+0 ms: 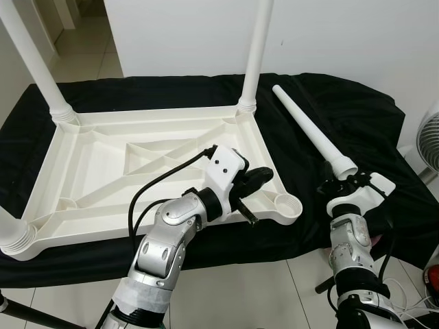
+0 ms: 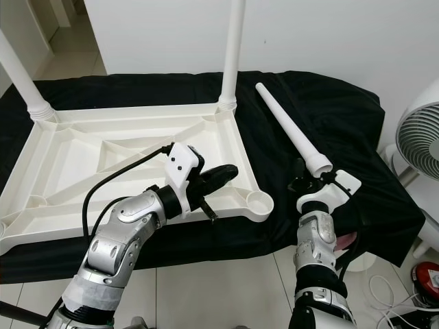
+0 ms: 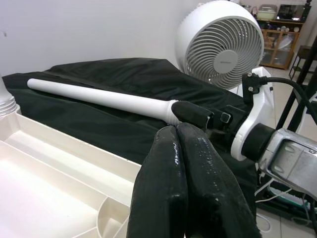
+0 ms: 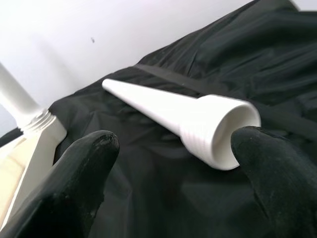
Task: Building children table
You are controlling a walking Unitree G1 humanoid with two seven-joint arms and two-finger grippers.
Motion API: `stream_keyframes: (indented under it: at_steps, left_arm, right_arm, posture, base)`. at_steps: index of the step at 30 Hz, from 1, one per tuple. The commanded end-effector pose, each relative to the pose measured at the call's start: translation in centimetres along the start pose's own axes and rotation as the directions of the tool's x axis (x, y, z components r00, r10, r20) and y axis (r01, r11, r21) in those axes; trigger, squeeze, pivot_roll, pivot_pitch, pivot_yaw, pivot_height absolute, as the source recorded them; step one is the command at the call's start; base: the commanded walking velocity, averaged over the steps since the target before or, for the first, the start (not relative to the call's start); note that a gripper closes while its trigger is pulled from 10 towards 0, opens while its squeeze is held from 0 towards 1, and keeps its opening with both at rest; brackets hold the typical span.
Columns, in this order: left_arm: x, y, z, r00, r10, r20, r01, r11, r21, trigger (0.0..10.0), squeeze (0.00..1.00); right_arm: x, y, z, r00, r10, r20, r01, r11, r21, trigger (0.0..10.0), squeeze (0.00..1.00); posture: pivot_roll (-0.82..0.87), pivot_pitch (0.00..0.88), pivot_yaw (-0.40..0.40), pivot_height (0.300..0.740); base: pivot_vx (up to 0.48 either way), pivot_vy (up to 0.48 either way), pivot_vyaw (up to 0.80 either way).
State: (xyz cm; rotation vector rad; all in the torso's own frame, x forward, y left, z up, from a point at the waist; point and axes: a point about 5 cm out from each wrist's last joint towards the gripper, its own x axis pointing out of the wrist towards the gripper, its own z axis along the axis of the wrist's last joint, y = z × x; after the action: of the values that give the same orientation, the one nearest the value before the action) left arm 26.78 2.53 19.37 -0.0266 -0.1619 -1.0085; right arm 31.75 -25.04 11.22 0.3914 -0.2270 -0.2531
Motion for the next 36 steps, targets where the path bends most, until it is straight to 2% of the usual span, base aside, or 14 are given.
stream_keyframes:
  at_steps: [1,10,22,36]
  left_arm:
    - [0.3,-0.9,-0.1,1.000,-0.018,0.014,0.019,0.999,-0.041,10.0,0.00]
    - [0.1,-1.1,0.1,0.999,-0.034,-0.002,0.034,0.999,-0.040,10.0,0.00]
    - [-0.2,-1.4,0.4,0.998,-0.063,-0.025,0.062,0.997,-0.040,10.0,0.00]
    - [-0.4,-1.4,0.6,0.997,-0.068,-0.042,0.067,0.997,-0.041,10.0,0.00]
  right_arm:
    - [0.2,-0.2,0.2,1.000,-0.017,0.012,0.017,1.000,0.013,10.0,0.00]
    - [0.7,-0.6,0.5,1.000,0.001,0.010,-0.001,0.999,0.037,10.0,0.00]
    - [2.2,0.2,0.9,1.000,0.029,0.007,-0.029,0.995,0.100,10.0,0.00]
    - [1.7,-0.1,0.1,1.000,-0.004,-0.002,0.004,0.989,0.147,10.0,0.00]
  posture:
    - [-0.04,0.018,0.007,0.740]
    - [-0.03,0.028,0.027,0.740]
    - [-0.02,0.060,0.061,0.740]
    - [-0.02,0.068,0.078,0.740]
  base:
    - [0.000,0.000,0.00]
    - [0.000,0.000,0.00]
    - [0.000,0.000,0.00]
    - [0.000,0.000,0.00]
